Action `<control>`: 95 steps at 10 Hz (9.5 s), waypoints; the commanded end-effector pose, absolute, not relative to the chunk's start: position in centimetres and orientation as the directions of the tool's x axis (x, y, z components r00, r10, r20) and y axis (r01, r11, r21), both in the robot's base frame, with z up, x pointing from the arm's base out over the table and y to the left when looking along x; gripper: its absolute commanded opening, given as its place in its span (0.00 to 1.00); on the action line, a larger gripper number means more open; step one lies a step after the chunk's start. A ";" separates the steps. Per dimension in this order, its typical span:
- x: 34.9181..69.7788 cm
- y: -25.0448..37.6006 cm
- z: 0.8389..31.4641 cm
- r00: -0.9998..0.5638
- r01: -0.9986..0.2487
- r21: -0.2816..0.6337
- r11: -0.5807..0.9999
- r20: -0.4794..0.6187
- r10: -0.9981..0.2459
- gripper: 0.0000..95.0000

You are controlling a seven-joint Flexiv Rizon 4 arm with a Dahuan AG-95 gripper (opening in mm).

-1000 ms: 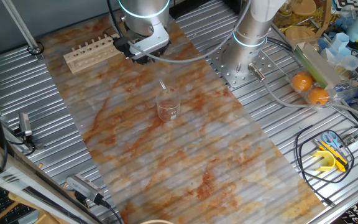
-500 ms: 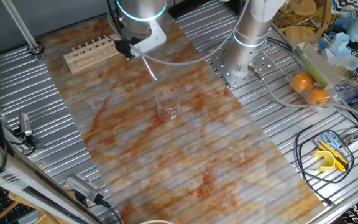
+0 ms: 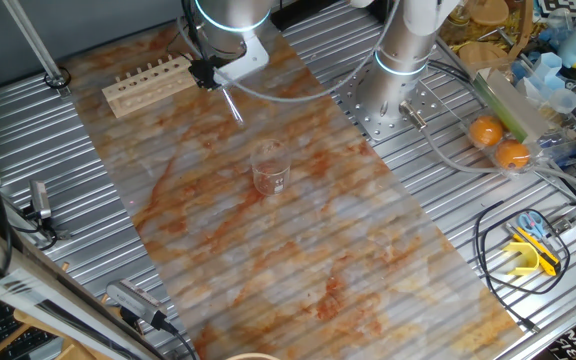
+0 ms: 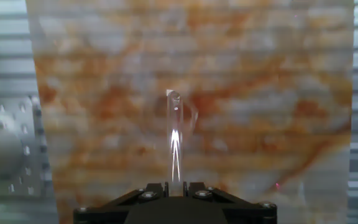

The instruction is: Pour out the test tube

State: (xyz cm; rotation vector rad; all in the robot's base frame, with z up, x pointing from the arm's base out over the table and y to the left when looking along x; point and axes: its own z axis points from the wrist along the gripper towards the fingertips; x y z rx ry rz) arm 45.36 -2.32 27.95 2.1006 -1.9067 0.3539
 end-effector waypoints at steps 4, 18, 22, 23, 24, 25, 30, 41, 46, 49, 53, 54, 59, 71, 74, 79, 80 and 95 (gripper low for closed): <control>45.7 -2.1 28.0 0.058 -0.994 0.111 -0.010 0.441 -0.896 0.00; 49.2 -10.6 26.1 0.171 -0.985 0.087 -0.149 0.582 -0.795 0.00; 48.7 -12.2 25.1 0.140 -0.990 0.086 -0.111 0.614 -0.777 0.00; 48.7 -12.2 25.1 0.126 -0.992 0.085 -0.094 0.612 -0.781 0.00; 48.7 -12.2 25.1 0.109 -0.994 0.083 -0.073 0.609 -0.786 0.00; 48.7 -12.2 25.1 0.105 -0.994 0.098 -0.056 0.613 -0.783 0.00; 48.7 -12.2 25.1 0.063 -0.996 0.087 -0.004 0.697 -0.714 0.00; 49.7 -20.5 24.6 0.145 -0.989 0.100 -0.106 0.755 -0.640 0.00; 50.8 -22.2 23.3 0.150 -0.988 0.097 -0.119 0.783 -0.604 0.00; 51.5 -22.1 23.6 0.138 -0.990 0.090 -0.111 0.810 -0.570 0.00; 51.6 -22.0 23.8 0.109 -0.994 0.092 -0.059 0.809 -0.578 0.00; 51.6 -22.0 23.8 0.083 -0.996 0.075 -0.036 0.836 -0.543 0.00; 51.6 -23.2 24.4 0.053 -0.999 0.051 -0.018 0.856 -0.513 0.00; 54.5 -26.8 22.5 0.122 -0.989 0.145 0.024 0.904 -0.409 0.00; 54.3 -26.9 22.3 0.081 -0.986 0.133 0.099 0.909 -0.409 0.00; 53.5 -27.3 21.7 0.021 -0.976 0.103 0.192 0.922 -0.386 0.00; 53.3 -27.5 21.6 0.007 -0.972 0.096 0.215 0.924 -0.382 0.00; 50.2 -28.1 20.5 -0.130 -0.921 0.012 0.388 0.932 -0.338 0.00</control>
